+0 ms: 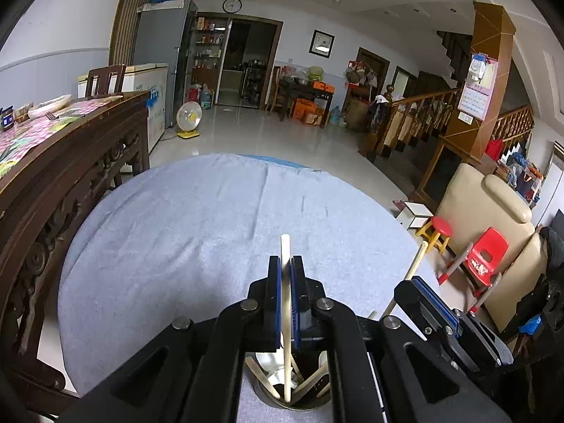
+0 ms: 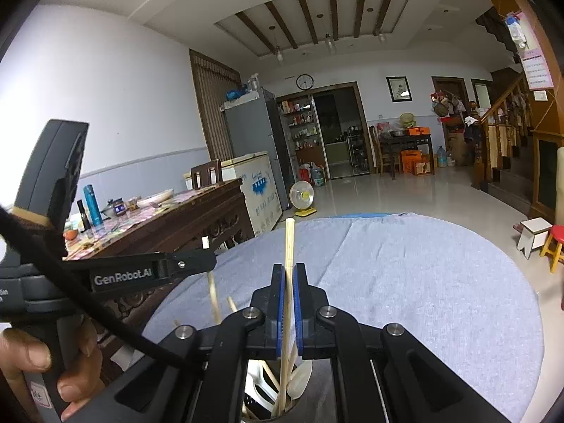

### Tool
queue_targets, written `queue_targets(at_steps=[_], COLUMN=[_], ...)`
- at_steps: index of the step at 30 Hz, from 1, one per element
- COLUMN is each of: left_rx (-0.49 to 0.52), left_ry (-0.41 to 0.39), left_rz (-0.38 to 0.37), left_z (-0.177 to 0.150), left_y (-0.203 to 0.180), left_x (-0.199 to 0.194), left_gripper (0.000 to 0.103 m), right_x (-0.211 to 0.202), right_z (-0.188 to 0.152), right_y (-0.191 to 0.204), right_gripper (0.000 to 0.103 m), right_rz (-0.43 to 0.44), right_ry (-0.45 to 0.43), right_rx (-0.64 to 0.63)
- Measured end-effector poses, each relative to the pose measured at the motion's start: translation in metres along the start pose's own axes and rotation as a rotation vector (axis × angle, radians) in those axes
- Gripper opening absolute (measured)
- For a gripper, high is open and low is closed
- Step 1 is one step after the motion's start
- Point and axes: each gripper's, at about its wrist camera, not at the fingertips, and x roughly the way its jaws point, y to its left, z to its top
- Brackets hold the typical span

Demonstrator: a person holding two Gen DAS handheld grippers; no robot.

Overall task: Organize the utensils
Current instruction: 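Lower both chopsticks into the cup and open both grippers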

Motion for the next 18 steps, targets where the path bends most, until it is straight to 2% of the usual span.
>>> queue_targets(at_steps=[11,18], left_rx=[-0.006,-0.003], left_ry=[0.030,0.022], left_rz=[0.022,0.023], left_z=[-0.010,-0.009], left_y=[0.003,0.001], left_x=[0.012,0.010], left_gripper=[0.005,0.005], right_x=[0.005,0.006], right_z=[-0.016,-0.020], right_y=[0.001,0.001], right_gripper=[0.005,0.005], right_rz=[-0.003,-0.005], right_ry=[0.034,0.041], right_rx=[-0.010,-0.012])
